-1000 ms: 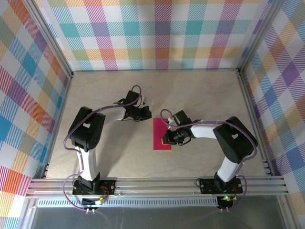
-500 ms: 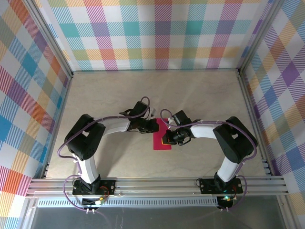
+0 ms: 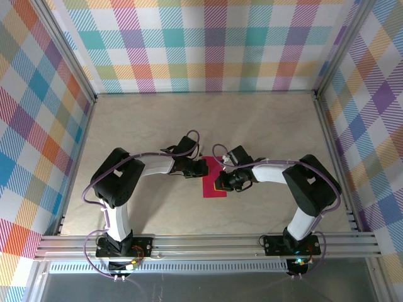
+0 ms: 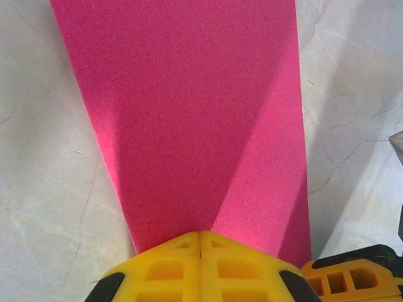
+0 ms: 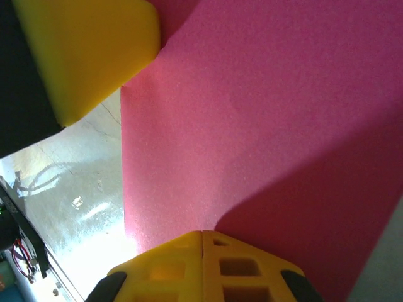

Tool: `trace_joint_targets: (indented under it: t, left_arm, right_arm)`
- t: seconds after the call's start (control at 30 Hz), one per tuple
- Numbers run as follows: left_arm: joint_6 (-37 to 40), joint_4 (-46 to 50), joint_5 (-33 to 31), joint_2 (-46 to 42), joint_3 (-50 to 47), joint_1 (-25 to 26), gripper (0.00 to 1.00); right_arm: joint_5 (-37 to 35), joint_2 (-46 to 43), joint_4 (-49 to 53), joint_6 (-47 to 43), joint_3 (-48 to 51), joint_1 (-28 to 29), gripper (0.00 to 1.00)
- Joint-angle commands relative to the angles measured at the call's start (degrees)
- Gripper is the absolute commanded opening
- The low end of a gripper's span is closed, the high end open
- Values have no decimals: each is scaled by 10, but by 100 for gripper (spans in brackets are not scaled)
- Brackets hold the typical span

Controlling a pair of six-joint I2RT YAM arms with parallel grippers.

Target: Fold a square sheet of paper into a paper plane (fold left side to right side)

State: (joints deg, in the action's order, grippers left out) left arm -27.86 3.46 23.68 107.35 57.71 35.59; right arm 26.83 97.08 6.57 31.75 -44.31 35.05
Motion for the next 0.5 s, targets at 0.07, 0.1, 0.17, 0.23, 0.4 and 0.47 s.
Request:
trace_joint_targets:
  t: [0.07, 0.1, 0.17, 0.23, 0.4, 0.47]
  left_arm:
    - [-7, -4, -22, 8, -26, 9, 0]
    - [-7, -6, -22, 7, -29, 10, 0]
    - [-9, -9, -21, 8, -30, 12, 0]
    - [-10, -13, -19, 8, -31, 14, 0]
    - [-13, -21, -17, 11, -33, 18, 0]
    - [-13, -24, -16, 13, -34, 18, 0]
  right_arm:
    - [22, -72, 17, 16, 8, -24, 17]
    - [24, -83, 22, 15, 11, -32, 19]
    - [21, -105, 44, 6, 19, -46, 24]
    - [18, -121, 74, -7, 25, -58, 29]
    - [14, -132, 125, -20, 31, -61, 35]
    - [14, -131, 125, -15, 40, -61, 35]
